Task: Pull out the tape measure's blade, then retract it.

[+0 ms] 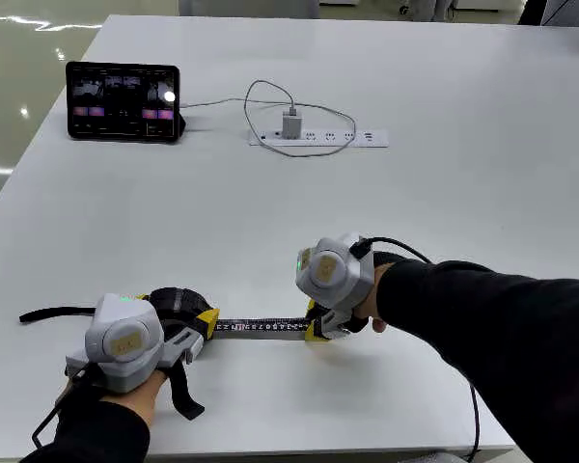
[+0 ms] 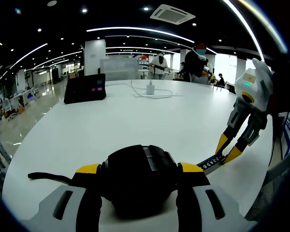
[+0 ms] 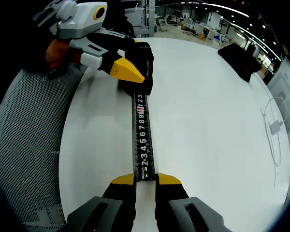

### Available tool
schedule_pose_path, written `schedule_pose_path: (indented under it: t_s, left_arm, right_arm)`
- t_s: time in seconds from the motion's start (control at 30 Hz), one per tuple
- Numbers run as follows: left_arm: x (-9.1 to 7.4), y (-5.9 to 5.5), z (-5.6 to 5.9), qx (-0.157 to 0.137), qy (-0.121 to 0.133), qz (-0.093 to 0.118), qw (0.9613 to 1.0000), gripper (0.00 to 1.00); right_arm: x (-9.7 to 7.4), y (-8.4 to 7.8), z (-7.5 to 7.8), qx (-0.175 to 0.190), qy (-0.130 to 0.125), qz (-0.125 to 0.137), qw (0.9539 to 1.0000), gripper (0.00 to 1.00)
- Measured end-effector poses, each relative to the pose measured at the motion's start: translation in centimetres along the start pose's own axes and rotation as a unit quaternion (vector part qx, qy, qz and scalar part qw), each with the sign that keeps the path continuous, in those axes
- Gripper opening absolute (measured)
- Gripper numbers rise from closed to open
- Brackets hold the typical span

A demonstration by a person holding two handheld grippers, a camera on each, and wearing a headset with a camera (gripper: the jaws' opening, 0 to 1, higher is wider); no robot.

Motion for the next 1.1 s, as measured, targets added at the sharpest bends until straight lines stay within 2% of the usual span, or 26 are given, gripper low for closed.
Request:
schedule_pose_path:
  t_s: [0.27,1.1]
  left_arm:
    - [0.0,0.0,0.0,0.0,-0.001,0.0,1.0,0.57]
    - [0.0,0.0,-0.1,-0.003,-0.004,0.002,1.0,0.56]
  right_arm:
    - [0.3,0.5,-0.1,-0.003,0.004,0.013,0.9999,0.1]
    - [0.8,1.8,-0.2,0.002,0.006,0.025,0.9997,0.1]
Point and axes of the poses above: the centre of the closed fingertips' face, and the gripper's own axes: x roughly forward along the fingers, z roughly to its right, y roughly out of its top, the point moved 4 cm from there along -x, roughly backward along the fingers, and after that the axes turned 13 degrees about -y, right-handed, at the moved point
